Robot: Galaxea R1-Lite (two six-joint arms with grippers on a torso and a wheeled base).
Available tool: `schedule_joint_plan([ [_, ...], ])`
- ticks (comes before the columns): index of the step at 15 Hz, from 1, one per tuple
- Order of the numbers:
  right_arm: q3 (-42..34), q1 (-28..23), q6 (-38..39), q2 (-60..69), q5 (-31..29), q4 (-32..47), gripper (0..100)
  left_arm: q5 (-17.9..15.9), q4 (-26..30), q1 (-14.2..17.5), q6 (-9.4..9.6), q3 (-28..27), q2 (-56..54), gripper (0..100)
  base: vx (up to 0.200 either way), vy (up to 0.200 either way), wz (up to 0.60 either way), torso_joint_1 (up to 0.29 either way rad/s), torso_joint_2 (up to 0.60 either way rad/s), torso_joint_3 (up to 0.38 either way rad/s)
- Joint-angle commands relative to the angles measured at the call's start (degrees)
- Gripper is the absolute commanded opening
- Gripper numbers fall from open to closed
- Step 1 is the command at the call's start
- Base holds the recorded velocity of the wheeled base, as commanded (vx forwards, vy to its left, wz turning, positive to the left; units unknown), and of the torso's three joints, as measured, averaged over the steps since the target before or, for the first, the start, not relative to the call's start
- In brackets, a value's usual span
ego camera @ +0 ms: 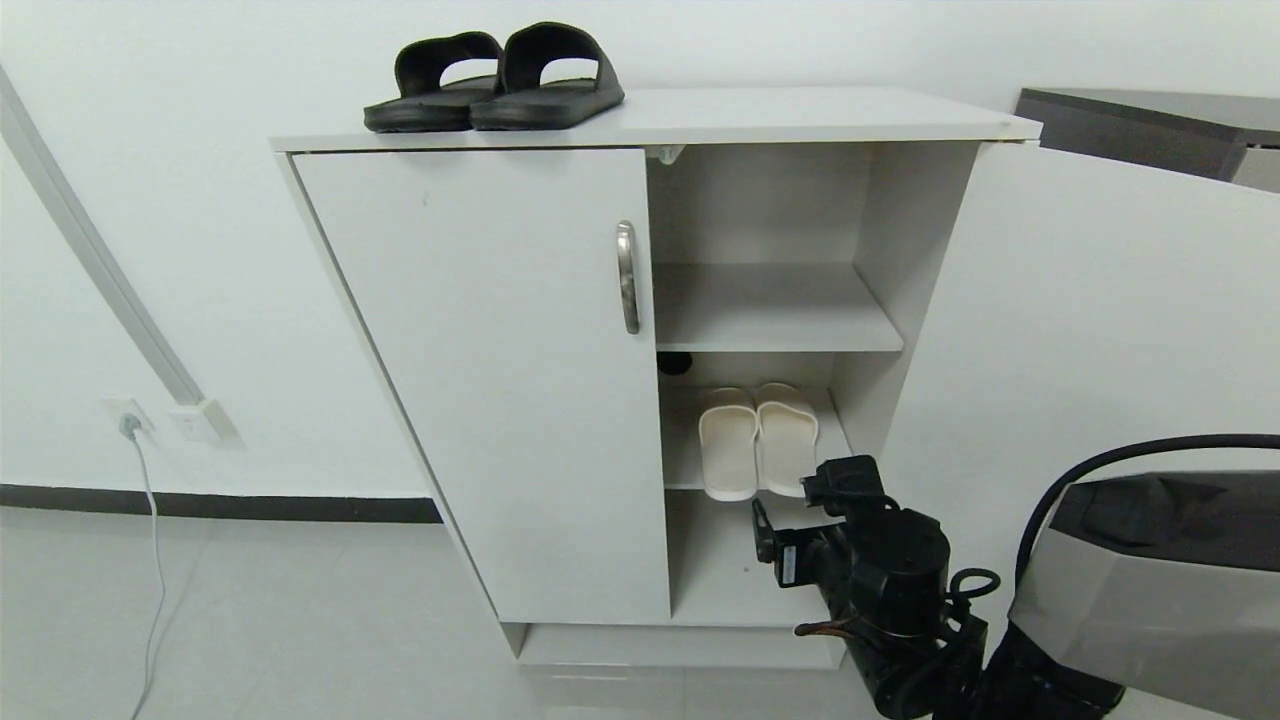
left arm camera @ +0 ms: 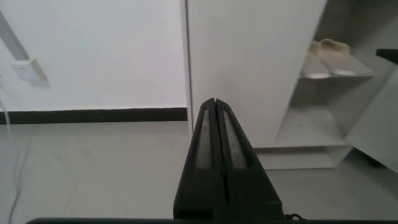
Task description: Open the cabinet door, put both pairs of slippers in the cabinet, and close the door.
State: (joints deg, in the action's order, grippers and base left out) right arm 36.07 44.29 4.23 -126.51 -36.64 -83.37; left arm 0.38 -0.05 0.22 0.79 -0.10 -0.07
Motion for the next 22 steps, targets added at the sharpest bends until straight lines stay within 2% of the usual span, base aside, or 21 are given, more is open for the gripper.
schedule_joint_plan([
  [1, 0.0, 0.0, 0.0, -0.2, 0.0, 0.1, 100, 0.1, 0.0, 0.0, 0.0, 0.0, 0.1, 0, 0.0, 0.2, 0.0, 0.012, 0.0, 0.002],
  [15, -0.9, -0.3, -2.3, -0.3, 0.1, -1.4, 100, 0.1, 0.0, 0.0, 0.0, 0.0, 0.1, 0, 0.0, 0.2, 0.0, 0.003, 0.0, 0.003],
  [22, -2.1, -0.3, -2.3, 0.2, 1.5, -1.2, 100, 0.2, 0.0, 0.0, 0.0, 0.0, 0.1, 0, 0.0, 0.0, 0.0, 0.0, 0.0, 0.0],
])
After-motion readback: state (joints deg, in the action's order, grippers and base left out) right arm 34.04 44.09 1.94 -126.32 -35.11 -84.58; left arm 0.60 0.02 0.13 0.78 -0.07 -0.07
